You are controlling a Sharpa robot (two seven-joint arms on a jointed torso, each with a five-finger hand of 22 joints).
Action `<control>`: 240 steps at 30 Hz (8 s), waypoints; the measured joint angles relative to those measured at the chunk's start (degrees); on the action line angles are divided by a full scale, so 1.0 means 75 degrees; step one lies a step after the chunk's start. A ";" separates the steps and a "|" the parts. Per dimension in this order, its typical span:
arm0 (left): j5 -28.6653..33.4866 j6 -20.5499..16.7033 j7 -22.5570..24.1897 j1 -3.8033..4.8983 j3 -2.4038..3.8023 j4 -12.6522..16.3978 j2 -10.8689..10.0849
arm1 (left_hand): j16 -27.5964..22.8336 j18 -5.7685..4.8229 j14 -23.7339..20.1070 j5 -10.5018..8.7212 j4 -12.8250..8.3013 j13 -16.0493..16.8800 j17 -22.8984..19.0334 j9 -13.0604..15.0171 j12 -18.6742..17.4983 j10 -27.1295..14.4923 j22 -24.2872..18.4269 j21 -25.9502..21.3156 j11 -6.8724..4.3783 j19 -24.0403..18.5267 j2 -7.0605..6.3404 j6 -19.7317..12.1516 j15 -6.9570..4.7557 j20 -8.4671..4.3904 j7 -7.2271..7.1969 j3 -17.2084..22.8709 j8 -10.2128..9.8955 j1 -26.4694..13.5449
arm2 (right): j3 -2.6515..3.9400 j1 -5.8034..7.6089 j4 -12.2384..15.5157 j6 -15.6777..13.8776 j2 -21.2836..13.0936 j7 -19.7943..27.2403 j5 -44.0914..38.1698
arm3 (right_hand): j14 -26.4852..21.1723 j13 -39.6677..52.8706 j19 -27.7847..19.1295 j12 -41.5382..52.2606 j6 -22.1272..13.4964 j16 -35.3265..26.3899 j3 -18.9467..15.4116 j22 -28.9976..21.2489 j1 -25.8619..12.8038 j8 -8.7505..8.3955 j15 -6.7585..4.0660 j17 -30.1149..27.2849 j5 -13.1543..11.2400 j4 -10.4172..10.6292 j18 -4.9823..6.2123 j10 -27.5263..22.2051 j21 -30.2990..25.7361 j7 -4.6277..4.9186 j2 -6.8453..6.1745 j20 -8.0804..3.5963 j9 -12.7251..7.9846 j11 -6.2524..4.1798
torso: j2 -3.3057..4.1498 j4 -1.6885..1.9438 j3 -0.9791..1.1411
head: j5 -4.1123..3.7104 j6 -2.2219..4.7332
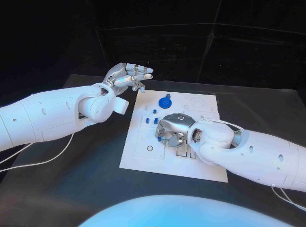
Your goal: Assemble the parts on the task board
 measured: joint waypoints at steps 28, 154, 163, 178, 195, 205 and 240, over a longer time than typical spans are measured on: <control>0.0002 0.0016 -0.0016 0.0000 0.0000 -0.0051 -0.0026 | 0.0000 -0.0001 0.0000 0.0000 0.0000 0.0000 0.0001 -0.0006 0.0000 0.0000 0.0002 0.0000 0.0000 0.0000 0.0000 0.0000 0.0000 0.0000 0.0000 0.0000 0.0000 0.0000 | 0.0198 0.0458 0.0998 -0.0970 -0.1625 0.0086 0.0573 | 0.0028 0.0015 -0.0091 -0.0042 -0.0187 -0.0034 -0.0235 -0.0288 -0.0110 0.0000 0.0027 -0.0085 0.0110 -0.0020 0.0001 -0.0273 -0.0175 -0.0023 -0.0112 0.0107 0.0002 0.0015 | -0.0016 -0.0026 -0.0007 | -0.0316 0.0313; 0.0006 0.0085 -0.0037 0.0001 -0.0002 -0.0111 0.0135 | -0.0037 -0.0005 -0.0027 0.0000 0.0000 0.0000 -0.0046 -0.0003 0.0029 0.0000 -0.0021 -0.0042 0.0000 0.0000 0.0000 0.0000 0.0027 0.0000 0.0000 -0.0043 0.0000 0.0000 | 0.0186 0.0055 0.0873 -0.0129 -0.0114 -0.0185 0.0727 | 0.0014 0.0047 0.0151 0.0695 0.0517 0.0010 -0.0005 -0.0097 0.0448 0.0309 -0.0181 -0.0229 -0.0502 -0.0116 0.0000 0.0674 -0.0129 -0.0299 0.0542 -0.0152 0.0052 -0.0315 | -0.0015 -0.0023 -0.0005 | 0.0086 0.0017; 0.0006 0.0091 -0.0040 0.0001 -0.0002 -0.0117 0.0140 | -0.0037 -0.0004 -0.0027 0.0000 0.0000 0.0000 -0.0046 -0.0003 0.0029 0.0000 -0.0020 -0.0042 0.0000 0.0000 0.0000 0.0000 0.0027 0.0000 0.0000 -0.0043 0.0000 0.0000 | 0.0172 -0.0024 0.0773 -0.0027 -0.0056 -0.0144 0.0685 | 0.0014 0.0041 0.0151 0.0695 0.0537 0.0010 -0.0006 -0.0097 0.0448 0.0287 -0.0181 -0.0230 -0.0483 -0.0117 0.0000 0.0674 -0.0129 -0.0279 0.0542 -0.0152 0.0055 -0.0314 | -0.0011 -0.0023 -0.0007 | 0.0103 -0.0015; 0.0006 0.0097 -0.0045 0.0001 -0.0002 -0.0123 0.0141 | -0.0037 -0.0005 -0.0027 0.0001 0.0000 0.0000 -0.0045 -0.0004 0.0029 -0.0029 -0.0026 -0.0042 0.0029 0.0000 0.0000 0.0000 0.0027 0.0000 0.0000 -0.0042 0.0000 0.0000 | 0.0170 -0.0044 0.0721 0.0059 0.0012 -0.0099 0.0636 | 0.0014 0.0047 0.0151 0.0680 0.0535 0.0010 0.0014 -0.0098 0.0448 0.0301 -0.0181 -0.0231 -0.0458 -0.0137 0.0000 0.0673 -0.0129 -0.0280 0.0542 -0.0152 0.0048 -0.0314 | -0.0012 -0.0018 -0.0012 | 0.0119 -0.0050; 0.0006 0.0102 -0.0051 0.0001 -0.0002 -0.0127 0.0145 | -0.0037 -0.0004 -0.0027 0.0001 0.0000 0.0000 -0.0045 -0.0003 0.0029 -0.0029 -0.0028 -0.0042 0.0028 0.0000 0.0000 -0.0027 0.0027 0.0000 0.0027 -0.0042 0.0000 0.0000 | 0.0168 -0.0047 0.0607 0.0265 0.0099 -0.0198 0.0471 | 0.0014 0.0044 0.0151 0.0667 0.0516 0.0010 0.0014 -0.0111 0.0447 0.0294 -0.0181 -0.0232 -0.0459 -0.0138 0.0000 0.0660 -0.0129 -0.0277 0.0541 -0.0152 0.0053 -0.0301 | -0.0015 -0.0018 -0.0011 | 0.0130 -0.0078; 0.0006 0.0103 -0.0058 0.0001 -0.0002 -0.0128 0.0143 | -0.0037 -0.0005 -0.0026 0.0001 0.0000 0.0000 -0.0047 -0.0003 0.0029 -0.0028 -0.0031 -0.0041 0.0028 0.0000 0.0000 -0.0029 0.0027 0.0000 0.0029 -0.0042 0.0000 0.0000 | 0.0076 -0.0018 0.0638 0.0307 0.0145 -0.0254 0.0389 | 0.0014 0.0052 0.0151 0.0621 0.0472 0.0010 0.0039 -0.0133 0.0386 0.0287 -0.0181 -0.0247 -0.0461 -0.0112 0.0000 0.0661 -0.0129 -0.0262 0.0480 -0.0152 0.0053 -0.0301 | -0.0015 -0.0023 -0.0012 | 0.0144 -0.0103; 0.0006 0.0135 -0.0083 0.0001 -0.0002 -0.0172 0.0144 | -0.0037 -0.0004 -0.0027 0.0001 0.0000 0.0000 -0.0078 -0.0010 0.0029 -0.0056 -0.0037 -0.0041 0.0056 0.0000 0.0000 -0.0057 0.0027 0.0000 0.0056 -0.0042 0.0000 0.0000 | -0.0043 -0.0051 0.1044 -0.0734 -0.0390 -0.0157 0.0721 | 0.0013 0.0102 -0.0043 0.0623 -0.2376 0.0011 -0.1517 -0.0615 -0.0130 -0.0022 0.0013 -0.0519 -0.0130 0.0229 0.0000 -0.1142 -0.0389 -0.0274 0.0033 0.0093 -0.0023 -0.0032 | -0.0018 -0.0023 -0.0004 | 0.0111 -0.0060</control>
